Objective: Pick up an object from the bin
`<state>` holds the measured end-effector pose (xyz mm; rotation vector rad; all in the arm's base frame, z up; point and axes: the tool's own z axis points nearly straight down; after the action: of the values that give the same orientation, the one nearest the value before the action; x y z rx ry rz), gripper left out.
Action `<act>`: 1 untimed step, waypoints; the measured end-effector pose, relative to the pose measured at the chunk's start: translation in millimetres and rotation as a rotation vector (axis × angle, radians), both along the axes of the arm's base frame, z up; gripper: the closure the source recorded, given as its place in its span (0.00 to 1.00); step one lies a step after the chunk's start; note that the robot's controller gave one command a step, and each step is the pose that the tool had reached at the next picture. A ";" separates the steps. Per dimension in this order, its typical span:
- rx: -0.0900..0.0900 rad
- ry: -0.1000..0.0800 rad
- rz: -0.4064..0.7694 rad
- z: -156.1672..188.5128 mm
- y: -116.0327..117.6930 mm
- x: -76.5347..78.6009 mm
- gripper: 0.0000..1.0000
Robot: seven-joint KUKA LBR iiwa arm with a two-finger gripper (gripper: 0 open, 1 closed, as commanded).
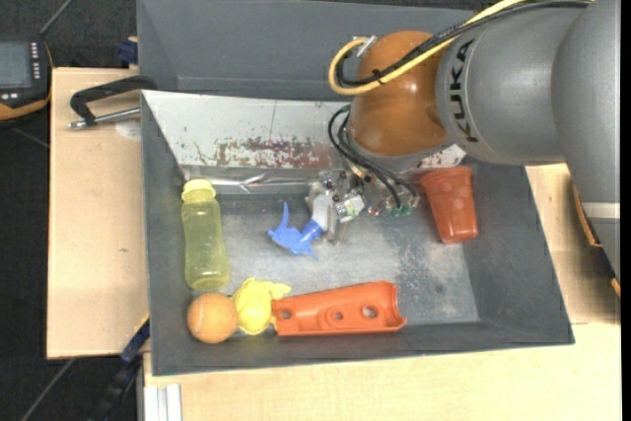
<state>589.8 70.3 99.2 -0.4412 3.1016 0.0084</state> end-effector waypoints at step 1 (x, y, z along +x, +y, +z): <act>0.001 -0.008 0.001 13.5 0.5 4.5 1.00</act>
Offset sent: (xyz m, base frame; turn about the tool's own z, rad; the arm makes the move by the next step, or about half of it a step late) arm -0.0075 -0.0070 0.0618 0.0128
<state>594.3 70.8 112.7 -0.4422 3.0936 0.0079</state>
